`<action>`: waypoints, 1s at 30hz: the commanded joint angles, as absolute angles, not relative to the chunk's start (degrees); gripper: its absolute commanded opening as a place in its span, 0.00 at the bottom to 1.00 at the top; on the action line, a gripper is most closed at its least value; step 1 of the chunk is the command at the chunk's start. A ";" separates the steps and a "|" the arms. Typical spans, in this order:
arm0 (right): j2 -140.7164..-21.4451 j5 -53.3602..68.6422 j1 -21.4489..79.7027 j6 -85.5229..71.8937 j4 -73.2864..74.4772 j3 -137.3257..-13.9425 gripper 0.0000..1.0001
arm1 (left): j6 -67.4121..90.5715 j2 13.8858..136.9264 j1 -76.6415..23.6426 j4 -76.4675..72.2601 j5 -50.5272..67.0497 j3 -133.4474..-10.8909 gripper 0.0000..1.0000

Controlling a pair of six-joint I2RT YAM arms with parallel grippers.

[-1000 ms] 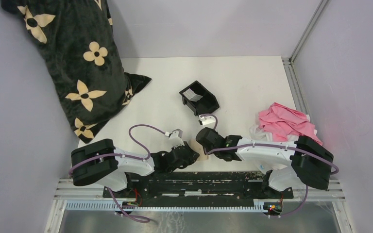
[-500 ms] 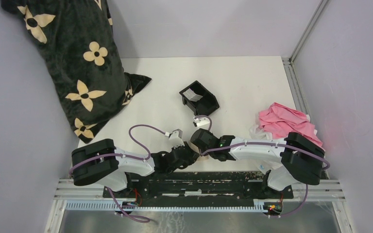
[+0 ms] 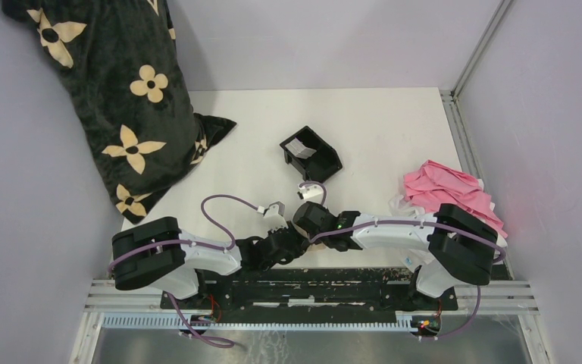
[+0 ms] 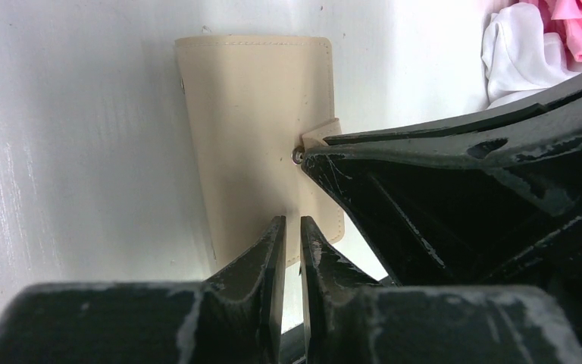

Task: Put the credit cards into the card holder
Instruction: Close the card holder at the center of the board.

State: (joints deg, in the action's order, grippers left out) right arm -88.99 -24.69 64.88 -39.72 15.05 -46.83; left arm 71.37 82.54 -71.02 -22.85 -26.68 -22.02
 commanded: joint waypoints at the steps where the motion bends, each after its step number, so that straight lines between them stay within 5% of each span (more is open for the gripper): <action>1: -90.16 -26.09 65.30 -39.89 13.36 -49.24 0.01 | 72.51 84.08 -71.63 -19.47 -27.16 -22.23 0.20; 30: -91.36 -32.87 67.35 -39.20 20.19 -51.49 0.02 | 73.04 84.91 -72.08 -20.27 -27.01 -22.05 0.20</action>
